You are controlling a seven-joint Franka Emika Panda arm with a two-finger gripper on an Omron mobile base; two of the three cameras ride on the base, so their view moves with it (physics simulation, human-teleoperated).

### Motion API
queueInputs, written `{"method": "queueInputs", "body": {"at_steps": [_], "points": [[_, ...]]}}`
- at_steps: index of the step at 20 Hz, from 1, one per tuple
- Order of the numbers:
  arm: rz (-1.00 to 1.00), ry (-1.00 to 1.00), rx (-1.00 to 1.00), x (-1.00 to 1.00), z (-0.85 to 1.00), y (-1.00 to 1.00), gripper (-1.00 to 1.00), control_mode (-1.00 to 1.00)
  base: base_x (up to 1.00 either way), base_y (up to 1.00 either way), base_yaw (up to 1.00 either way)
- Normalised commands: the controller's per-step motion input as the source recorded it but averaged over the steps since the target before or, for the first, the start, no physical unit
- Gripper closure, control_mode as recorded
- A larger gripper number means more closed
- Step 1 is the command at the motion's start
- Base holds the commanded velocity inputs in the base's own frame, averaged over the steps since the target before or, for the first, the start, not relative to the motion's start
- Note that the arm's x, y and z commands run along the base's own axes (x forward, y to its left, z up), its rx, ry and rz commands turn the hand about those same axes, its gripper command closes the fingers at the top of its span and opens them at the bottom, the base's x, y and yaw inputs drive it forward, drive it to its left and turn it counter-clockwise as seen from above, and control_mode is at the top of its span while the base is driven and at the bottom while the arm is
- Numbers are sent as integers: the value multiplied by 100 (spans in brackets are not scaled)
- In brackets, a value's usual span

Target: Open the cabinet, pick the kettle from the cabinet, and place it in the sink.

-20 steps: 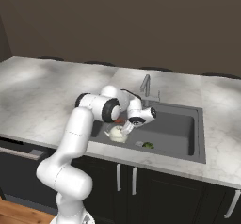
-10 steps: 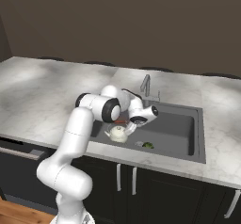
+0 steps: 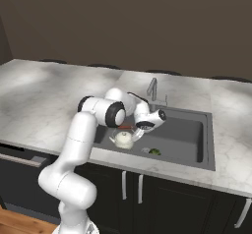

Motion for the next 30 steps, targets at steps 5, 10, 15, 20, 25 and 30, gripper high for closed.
{"method": "queueInputs", "body": {"at_steps": [5,10,15,20,25,30], "points": [[-7,0,-3,-22,12,-1,-100,-100,0,0,0],[-10,-2,-3,-24,21,0,-100,-100,0,0,0],[-14,-2,-5,-23,27,0,-100,-100,0,0,0],[-15,-2,-8,-19,31,2,-100,-100,0,0,0],[-15,0,-16,-20,29,2,-100,-100,0,0,0],[-10,0,-13,-22,35,1,-100,-100,0,0,0]]}}
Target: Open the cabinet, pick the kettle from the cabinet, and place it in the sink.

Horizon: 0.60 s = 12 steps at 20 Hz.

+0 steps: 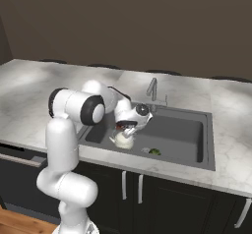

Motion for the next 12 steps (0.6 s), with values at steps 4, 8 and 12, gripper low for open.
{"method": "queueInputs", "body": {"at_steps": [4,8,12], "points": [[-8,0,-6,-24,37,1,-100,-100,0,0,0],[-8,0,0,-23,38,3,-100,-100,0,0,0],[-12,0,0,-21,39,7,-100,-100,0,0,0]]}}
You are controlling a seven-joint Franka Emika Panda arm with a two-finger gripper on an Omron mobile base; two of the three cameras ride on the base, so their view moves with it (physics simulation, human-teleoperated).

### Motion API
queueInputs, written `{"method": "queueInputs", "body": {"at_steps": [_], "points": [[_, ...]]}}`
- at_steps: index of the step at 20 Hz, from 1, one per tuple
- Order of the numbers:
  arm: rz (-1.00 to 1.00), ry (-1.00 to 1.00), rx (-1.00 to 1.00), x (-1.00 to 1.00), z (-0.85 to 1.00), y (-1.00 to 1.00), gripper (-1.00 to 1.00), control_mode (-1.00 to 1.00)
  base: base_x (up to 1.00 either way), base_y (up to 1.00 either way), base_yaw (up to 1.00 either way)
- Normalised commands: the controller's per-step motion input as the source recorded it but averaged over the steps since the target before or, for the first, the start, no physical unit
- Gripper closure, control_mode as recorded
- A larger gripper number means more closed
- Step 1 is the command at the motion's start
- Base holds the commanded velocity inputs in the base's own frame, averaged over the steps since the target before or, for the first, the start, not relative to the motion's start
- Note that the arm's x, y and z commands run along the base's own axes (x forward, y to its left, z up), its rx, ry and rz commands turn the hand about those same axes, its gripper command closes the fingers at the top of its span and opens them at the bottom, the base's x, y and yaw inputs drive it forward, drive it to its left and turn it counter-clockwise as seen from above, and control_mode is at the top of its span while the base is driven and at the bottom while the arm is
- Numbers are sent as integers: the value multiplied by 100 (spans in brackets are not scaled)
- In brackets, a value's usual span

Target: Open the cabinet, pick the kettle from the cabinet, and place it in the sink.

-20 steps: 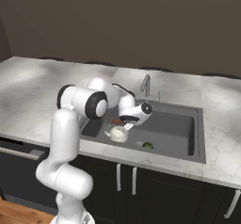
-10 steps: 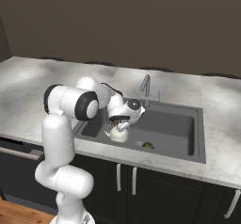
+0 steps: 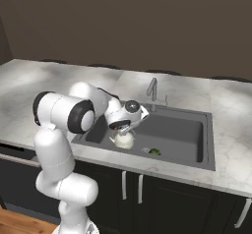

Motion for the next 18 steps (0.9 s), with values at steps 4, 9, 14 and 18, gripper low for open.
{"method": "queueInputs", "body": {"at_steps": [4,9,14,18], "points": [[-14,0,0,-16,44,5,-100,-100,0,0,0],[-13,0,0,-12,47,4,-100,-100,0,0,0],[-13,0,0,-16,46,2,-100,-100,0,0,0],[-14,0,0,-19,44,3,-100,-100,0,0,0]]}}
